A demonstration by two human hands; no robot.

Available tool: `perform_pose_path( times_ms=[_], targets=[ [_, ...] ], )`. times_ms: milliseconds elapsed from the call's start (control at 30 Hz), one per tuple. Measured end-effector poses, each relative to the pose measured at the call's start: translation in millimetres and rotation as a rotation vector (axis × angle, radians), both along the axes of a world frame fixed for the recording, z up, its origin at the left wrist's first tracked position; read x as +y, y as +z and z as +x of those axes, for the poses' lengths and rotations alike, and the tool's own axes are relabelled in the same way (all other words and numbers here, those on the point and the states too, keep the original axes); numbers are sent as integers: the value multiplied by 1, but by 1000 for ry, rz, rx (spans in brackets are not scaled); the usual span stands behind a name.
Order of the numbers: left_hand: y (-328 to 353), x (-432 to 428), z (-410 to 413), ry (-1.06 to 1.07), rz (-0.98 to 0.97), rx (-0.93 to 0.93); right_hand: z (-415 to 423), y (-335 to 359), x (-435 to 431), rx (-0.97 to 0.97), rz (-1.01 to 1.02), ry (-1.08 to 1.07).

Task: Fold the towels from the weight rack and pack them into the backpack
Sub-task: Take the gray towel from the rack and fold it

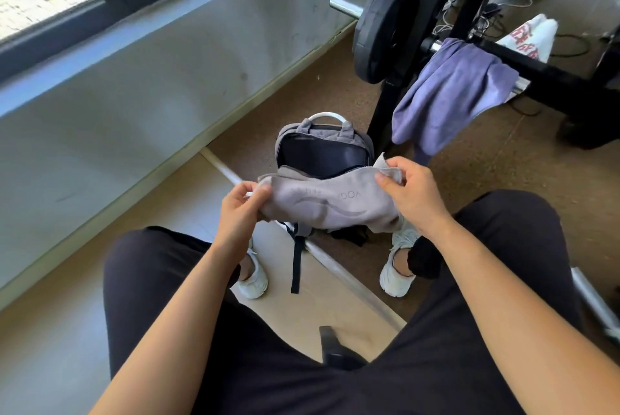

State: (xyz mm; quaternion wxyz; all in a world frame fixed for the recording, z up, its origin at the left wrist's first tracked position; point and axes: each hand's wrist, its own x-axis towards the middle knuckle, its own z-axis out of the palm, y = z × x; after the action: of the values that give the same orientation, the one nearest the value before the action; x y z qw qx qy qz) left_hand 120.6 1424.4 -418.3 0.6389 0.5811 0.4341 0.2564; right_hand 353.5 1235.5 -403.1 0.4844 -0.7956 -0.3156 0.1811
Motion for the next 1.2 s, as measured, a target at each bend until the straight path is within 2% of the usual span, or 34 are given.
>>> perform_pose_path(
  times_ms=[133, 233, 400, 467, 600, 700, 833, 967, 1100, 1200],
  targets=[
    [-8, -6, -2, -287, 124, 104, 5, 1, -2, -85, 24, -18],
    [-11, -14, -3, -478, 358, 217, 9, 7, -8, -161, 11, 44],
    [-16, -16, -3, -535, 607, 313, 20, 10, -17, -265, -58, 209],
    [-17, -11, -1, -559, 657, 347, 26, 9, -19, -276, -101, 254],
    [-24, -8, -2, -750, 702, 513, 29, 2, -22, -297, -226, 289],
    [-24, -7, -3, -676, 718, 541, 28, 1, -20, -305, -241, 268],
    [-19, -6, -3, -505, 636, 529, 32, -2, -19, -330, -238, 219],
    [-17, 0, -6, -497, 542, 539, 36, -5, -20, -363, -230, 175],
    [-19, 16, -10, -530, 718, 696, 37, -6, -21, -403, -283, 131],
    [-18, 22, -11, -499, 784, 690, 39, -8, -20, -411, -351, 116]
  ],
)
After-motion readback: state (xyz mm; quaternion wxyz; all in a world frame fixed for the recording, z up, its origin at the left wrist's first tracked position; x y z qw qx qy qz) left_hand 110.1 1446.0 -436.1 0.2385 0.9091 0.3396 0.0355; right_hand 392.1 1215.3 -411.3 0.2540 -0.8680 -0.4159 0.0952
